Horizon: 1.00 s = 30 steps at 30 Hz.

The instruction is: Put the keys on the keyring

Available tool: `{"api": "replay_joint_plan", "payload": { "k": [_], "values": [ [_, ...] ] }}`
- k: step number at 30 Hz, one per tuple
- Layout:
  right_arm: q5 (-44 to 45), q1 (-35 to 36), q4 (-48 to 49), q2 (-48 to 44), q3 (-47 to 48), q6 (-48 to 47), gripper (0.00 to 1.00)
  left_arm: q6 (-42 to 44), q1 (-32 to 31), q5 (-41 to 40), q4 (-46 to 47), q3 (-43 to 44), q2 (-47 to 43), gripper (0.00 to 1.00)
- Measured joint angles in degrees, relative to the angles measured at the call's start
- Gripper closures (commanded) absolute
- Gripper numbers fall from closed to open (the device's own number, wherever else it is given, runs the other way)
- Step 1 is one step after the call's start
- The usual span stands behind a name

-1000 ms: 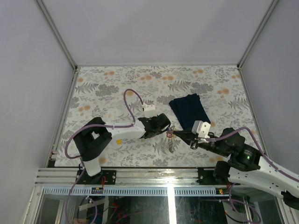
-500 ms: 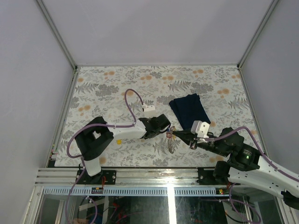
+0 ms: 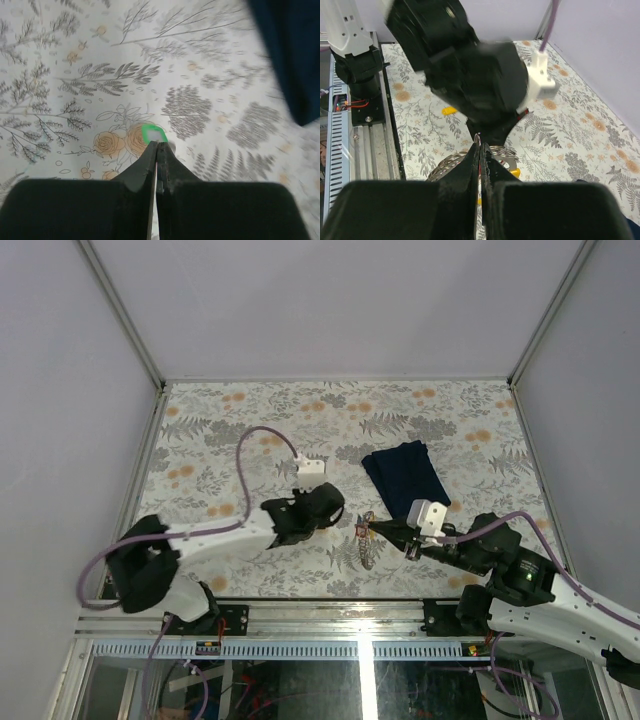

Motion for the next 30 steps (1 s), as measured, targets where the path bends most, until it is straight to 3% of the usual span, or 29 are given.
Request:
{"api": "replay_joint_plan", "payload": {
  "k": [4, 10, 17, 22, 30],
  "values": [
    [-0.5, 0.0, -0.15, -0.7, 0.0, -0.98, 1.0, 6.67, 0.02, 2.84, 4.37, -5.81, -13.92, 1.0],
    [-1.31, 0.0, -0.26, -1.88, 0.59, -3.1, 1.0, 12.04, 0.07, 5.27, 4.44, -6.47, -29.92, 1.0],
    [-7.15, 0.0, 1.62, -1.64, 1.6, -4.98, 1.0, 24.41, 0.13, 16.5, 5.92, -6.56, -44.22, 1.0],
    [-13.81, 0.0, 4.81, 0.9, 2.51, -5.33, 1.0, 37.03, 0.13, 31.15, 6.51, -3.48, -46.88, 1.0],
    [-26.38, 0.0, 9.29, 6.29, 6.75, -2.67, 1.0, 56.37, 0.13, 50.45, 3.45, 8.66, -40.5, 1.0]
  ]
}}
